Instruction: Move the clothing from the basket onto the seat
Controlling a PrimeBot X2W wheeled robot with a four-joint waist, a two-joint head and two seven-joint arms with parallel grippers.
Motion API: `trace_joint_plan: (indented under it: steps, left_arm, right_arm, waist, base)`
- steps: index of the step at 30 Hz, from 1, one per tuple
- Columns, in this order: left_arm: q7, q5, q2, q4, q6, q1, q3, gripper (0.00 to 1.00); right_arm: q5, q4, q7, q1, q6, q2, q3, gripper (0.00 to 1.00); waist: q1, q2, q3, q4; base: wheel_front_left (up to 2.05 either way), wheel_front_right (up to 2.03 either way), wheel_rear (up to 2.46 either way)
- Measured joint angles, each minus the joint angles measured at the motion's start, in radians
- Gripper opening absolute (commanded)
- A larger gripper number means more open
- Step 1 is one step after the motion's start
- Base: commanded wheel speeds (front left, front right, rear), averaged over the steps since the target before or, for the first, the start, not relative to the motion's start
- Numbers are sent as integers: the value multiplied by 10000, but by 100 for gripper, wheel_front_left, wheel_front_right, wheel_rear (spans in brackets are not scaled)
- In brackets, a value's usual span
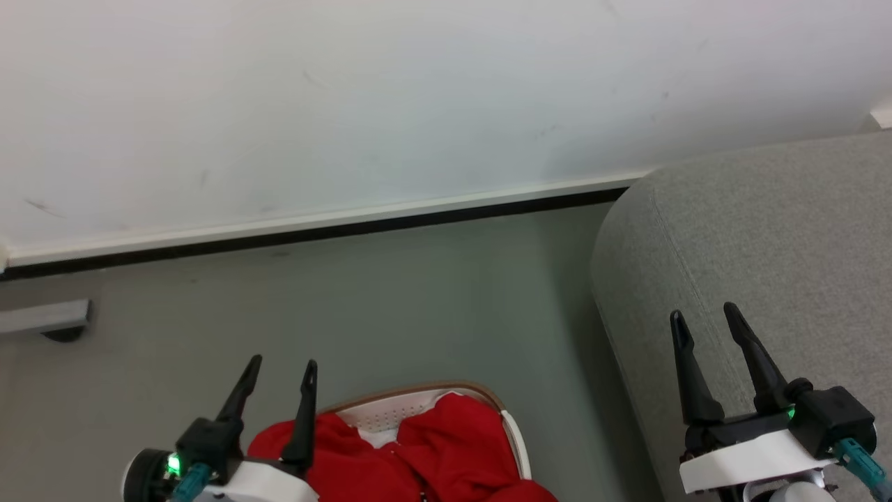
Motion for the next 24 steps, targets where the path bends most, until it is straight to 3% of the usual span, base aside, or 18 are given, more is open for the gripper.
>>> trace_joint_plan:
  steps: [14,24]
  left_arm:
    - [0,393,767,4901,-665,-2382,-1032,100]
    - [844,1091,1421,8748,-874,-4656,-3239,100]
  right_arm:
    - [198,-564,-4,-914,0,61,-539,100]
    - [577,-922,-2,-1554,0,100,-533,100]
  waist:
    - [1,0,2163,-1035]
    - [1,0,3901,-1803]
  base:
    - [0,0,0]
    - [0,0,0]
